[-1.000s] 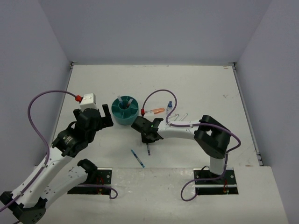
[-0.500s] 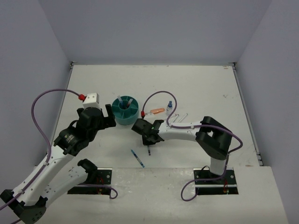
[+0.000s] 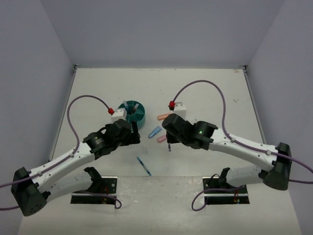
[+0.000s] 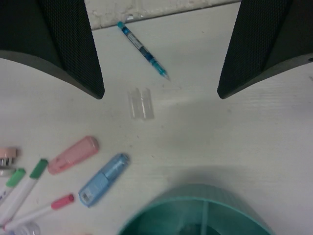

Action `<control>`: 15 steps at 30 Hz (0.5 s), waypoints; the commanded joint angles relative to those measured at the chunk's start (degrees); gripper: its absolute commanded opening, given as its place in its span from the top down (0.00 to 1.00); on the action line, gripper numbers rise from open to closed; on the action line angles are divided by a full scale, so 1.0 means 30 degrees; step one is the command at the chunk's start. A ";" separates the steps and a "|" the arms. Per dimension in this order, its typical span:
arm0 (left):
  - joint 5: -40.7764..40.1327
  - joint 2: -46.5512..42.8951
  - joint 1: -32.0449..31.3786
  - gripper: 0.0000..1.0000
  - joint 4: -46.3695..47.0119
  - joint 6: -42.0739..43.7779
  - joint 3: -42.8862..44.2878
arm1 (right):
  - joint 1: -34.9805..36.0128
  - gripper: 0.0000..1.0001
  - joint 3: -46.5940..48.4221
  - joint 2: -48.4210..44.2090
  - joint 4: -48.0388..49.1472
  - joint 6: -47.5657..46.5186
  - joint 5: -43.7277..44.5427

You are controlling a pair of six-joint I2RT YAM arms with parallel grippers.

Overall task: Sort the stationery into containers
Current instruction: Pick up the pen from the center of the board.

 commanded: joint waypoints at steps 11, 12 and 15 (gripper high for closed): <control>-0.2025 0.7150 -0.3191 0.52 0.1583 -0.5281 0.1560 | -0.0624 1.00 -0.2141 -0.1364 -0.1186 -0.0394 0.2408; -0.1902 0.7544 -0.3191 0.53 0.1683 -0.5277 0.1663 | -0.0624 1.00 -0.2142 -0.1345 -0.1164 -0.0390 0.2472; -0.1658 0.8386 -0.3191 0.59 0.1732 -0.5252 0.2025 | -0.0595 1.00 -0.2145 -0.1374 -0.1053 -0.0391 0.2524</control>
